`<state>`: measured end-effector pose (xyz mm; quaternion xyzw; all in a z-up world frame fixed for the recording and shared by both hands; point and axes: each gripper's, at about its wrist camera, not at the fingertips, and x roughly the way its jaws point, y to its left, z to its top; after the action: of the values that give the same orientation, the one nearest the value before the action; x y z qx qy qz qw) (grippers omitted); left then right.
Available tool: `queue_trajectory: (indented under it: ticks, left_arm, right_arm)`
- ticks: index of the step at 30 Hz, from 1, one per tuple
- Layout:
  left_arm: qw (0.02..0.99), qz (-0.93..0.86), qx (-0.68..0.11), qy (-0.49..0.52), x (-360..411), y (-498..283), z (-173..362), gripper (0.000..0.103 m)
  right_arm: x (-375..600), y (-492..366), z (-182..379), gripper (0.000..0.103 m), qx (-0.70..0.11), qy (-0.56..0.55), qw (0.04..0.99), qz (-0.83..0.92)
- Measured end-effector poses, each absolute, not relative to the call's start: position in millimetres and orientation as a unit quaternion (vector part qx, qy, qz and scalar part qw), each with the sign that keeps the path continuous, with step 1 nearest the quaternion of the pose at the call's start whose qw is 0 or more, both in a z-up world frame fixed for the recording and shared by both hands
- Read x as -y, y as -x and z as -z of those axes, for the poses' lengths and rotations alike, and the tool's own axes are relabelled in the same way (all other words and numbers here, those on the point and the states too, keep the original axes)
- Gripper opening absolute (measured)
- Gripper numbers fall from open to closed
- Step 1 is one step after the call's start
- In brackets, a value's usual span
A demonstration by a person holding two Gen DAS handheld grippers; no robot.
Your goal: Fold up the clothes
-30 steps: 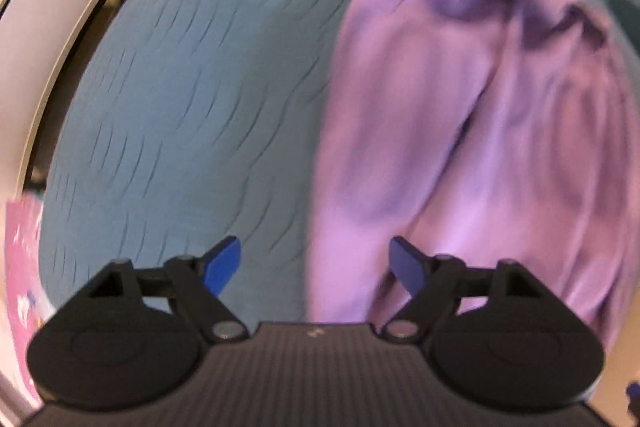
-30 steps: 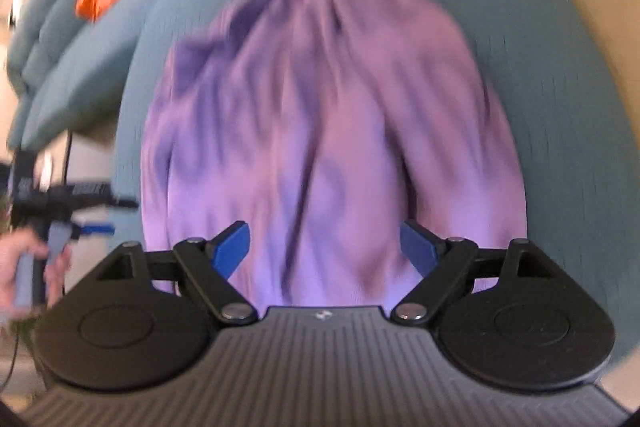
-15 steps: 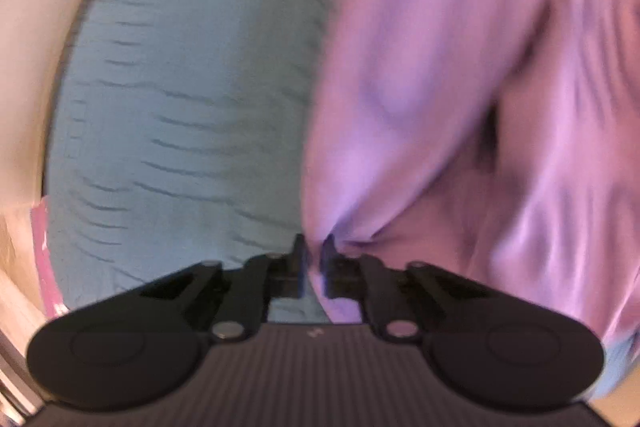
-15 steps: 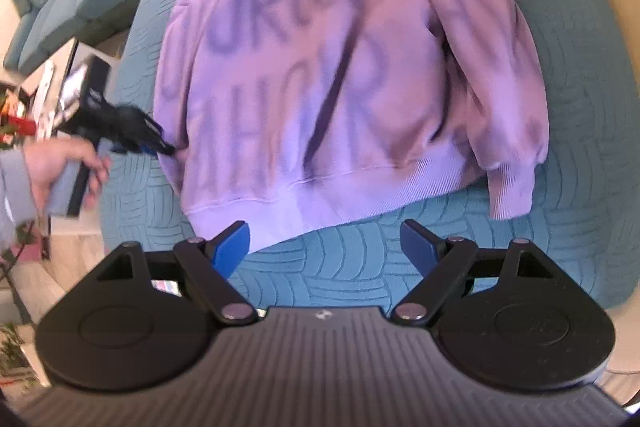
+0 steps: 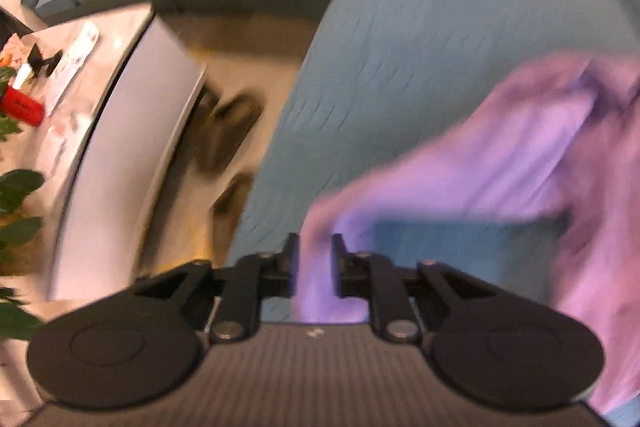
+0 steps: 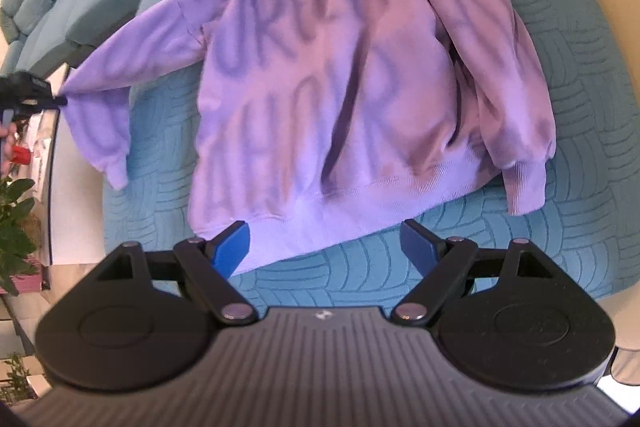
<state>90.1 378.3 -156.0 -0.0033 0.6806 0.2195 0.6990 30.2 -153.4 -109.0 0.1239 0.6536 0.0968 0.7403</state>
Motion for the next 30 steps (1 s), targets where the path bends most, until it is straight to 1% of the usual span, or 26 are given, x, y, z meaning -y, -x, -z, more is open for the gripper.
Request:
queue_trajectory:
  ticks: [2,3,4,5,6,7,9,13,17,18,19,20,21,23,26,28,29,30]
  left_arm:
    - [0.686,-0.238,-0.687,0.001,-374.9,-84.8,164.3,0.046]
    - [0.687,-0.249,-0.682,0.007,-373.6,-72.2,162.9,0.060]
    - [0.691,-0.256,-0.676,0.013,-369.6,-65.3,160.3,0.068]
    - [0.698,-0.255,-0.668,0.020,-360.5,-57.5,157.9,0.080]
    - [0.705,-0.247,-0.664,0.031,-346.4,-42.7,156.8,0.087]
    - [0.707,-0.230,-0.667,0.043,-328.0,-29.3,158.3,0.088]
    - [0.699,-0.194,-0.685,0.069,-293.2,-8.7,163.4,0.088]
    - [0.672,-0.169,-0.716,0.088,-231.7,21.6,167.3,0.088]
    - [0.649,-0.160,-0.736,0.105,-174.7,47.1,173.9,0.088]
    - [0.645,-0.160,-0.739,0.109,-164.9,49.8,175.0,0.088]
    - [0.641,-0.160,-0.742,0.114,-155.0,52.5,176.1,0.088]
    - [0.639,-0.162,-0.743,0.117,-145.3,53.6,177.7,0.088]
    - [0.638,-0.166,-0.743,0.118,-137.5,52.8,180.0,0.088]
    - [0.632,-0.168,-0.747,0.116,-128.2,51.0,185.5,0.088]
    - [0.623,-0.173,-0.755,0.107,-112.7,46.0,197.8,0.088]
    - [0.621,-0.172,-0.758,0.099,-109.2,43.2,199.9,0.088]
    - [0.620,-0.170,-0.760,0.095,-109.1,43.4,198.7,0.088]
    - [0.620,-0.165,-0.762,0.088,-109.0,44.6,197.8,0.088]
  right_arm:
    - [162.1,-28.7,126.2,0.084,-0.674,-0.139,0.721,-0.085]
    - [168.8,-28.3,135.0,0.084,-0.681,-0.152,0.712,-0.078]
    - [176.6,-29.0,142.1,0.084,-0.682,-0.166,0.709,-0.069]
    - [183.3,-29.7,147.2,0.084,-0.681,-0.176,0.708,-0.060]
    - [191.0,-30.7,152.6,0.084,-0.679,-0.184,0.709,-0.050]
    - [202.4,-33.4,160.2,0.084,-0.674,-0.187,0.714,-0.031]
    - [220.3,-40.5,171.2,0.084,-0.664,-0.155,0.731,0.009]
    - [242.6,-58.6,193.1,0.084,-0.658,0.008,0.753,0.021]
    - [255.6,-73.8,224.9,0.084,-0.667,0.102,0.737,-0.033]
    - [261.2,-78.2,234.2,0.075,-0.672,0.114,0.729,-0.055]
    - [269.6,-82.9,242.0,0.060,-0.680,0.116,0.719,-0.086]
    - [276.0,-86.2,243.2,0.015,-0.682,0.115,0.715,-0.097]
    - [284.8,-90.2,242.1,0.009,-0.682,0.111,0.716,-0.100]
    - [310.1,-100.4,231.0,0.009,-0.673,0.089,0.730,-0.079]
    - [363.6,-116.9,202.4,0.009,-0.632,0.055,0.772,0.021]
    - [401.2,-126.5,192.0,0.012,-0.617,0.041,0.780,0.094]
    - [418.9,-130.8,189.6,0.019,-0.610,0.042,0.780,0.131]
    - [426.7,-132.8,191.1,0.038,-0.613,0.048,0.776,0.145]
